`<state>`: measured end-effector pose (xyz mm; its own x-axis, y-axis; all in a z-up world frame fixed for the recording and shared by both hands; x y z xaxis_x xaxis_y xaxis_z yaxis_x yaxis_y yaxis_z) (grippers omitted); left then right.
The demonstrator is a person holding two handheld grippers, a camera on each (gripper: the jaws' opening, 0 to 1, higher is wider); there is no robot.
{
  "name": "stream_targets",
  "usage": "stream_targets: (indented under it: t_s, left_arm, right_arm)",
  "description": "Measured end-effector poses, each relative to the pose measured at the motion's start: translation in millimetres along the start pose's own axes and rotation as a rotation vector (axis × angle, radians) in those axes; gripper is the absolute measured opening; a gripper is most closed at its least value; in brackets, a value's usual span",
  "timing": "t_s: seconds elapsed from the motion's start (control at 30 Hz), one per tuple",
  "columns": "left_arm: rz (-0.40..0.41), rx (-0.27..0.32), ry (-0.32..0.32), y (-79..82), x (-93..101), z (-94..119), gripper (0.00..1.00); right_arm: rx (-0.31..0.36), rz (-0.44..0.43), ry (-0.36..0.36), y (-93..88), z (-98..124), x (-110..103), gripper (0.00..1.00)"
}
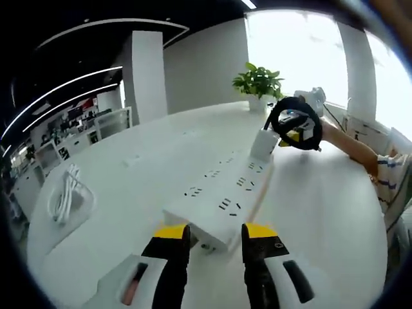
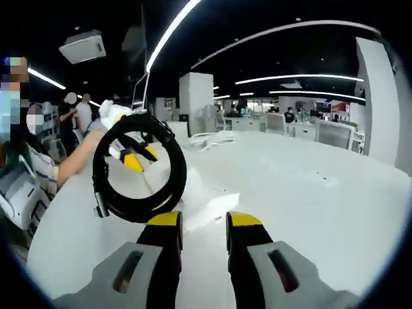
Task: Straighten the power strip on the desk, plug the charger into it
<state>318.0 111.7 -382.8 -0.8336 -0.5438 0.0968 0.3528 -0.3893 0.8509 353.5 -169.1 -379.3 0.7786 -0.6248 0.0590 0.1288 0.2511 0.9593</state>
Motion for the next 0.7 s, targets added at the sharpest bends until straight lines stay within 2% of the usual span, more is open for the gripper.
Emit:
stream_targets:
  t_s: [0.4, 0.7]
  left_arm:
    - [-0.003, -0.017, 0.01, -2.8, -0.6, -2.4, 0.34]
    - [0.022, 0.001, 0.007, -2.8, -2.5, -1.8, 0.33]
  right_arm:
    - [-0.04, 0.06, 0.011, -6.9, -10.7, -14.9, 0.27]
    - [-0.046, 0.089, 0.037, -7.0, -16.3, -26.3, 0.28]
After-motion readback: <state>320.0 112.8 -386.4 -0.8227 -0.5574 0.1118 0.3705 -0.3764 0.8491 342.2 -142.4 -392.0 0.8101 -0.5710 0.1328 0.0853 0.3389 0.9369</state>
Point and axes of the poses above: the point that each gripper's makers call its tool centre point, and the gripper's own axes: z roughly backward along the fingers, x roughly to its right, y roughly out of its top, the point moved 5 cm from there along z, roughly backward along the fingers, and after that the axes turned 11 degrees about -y, right-handed, at the moved point
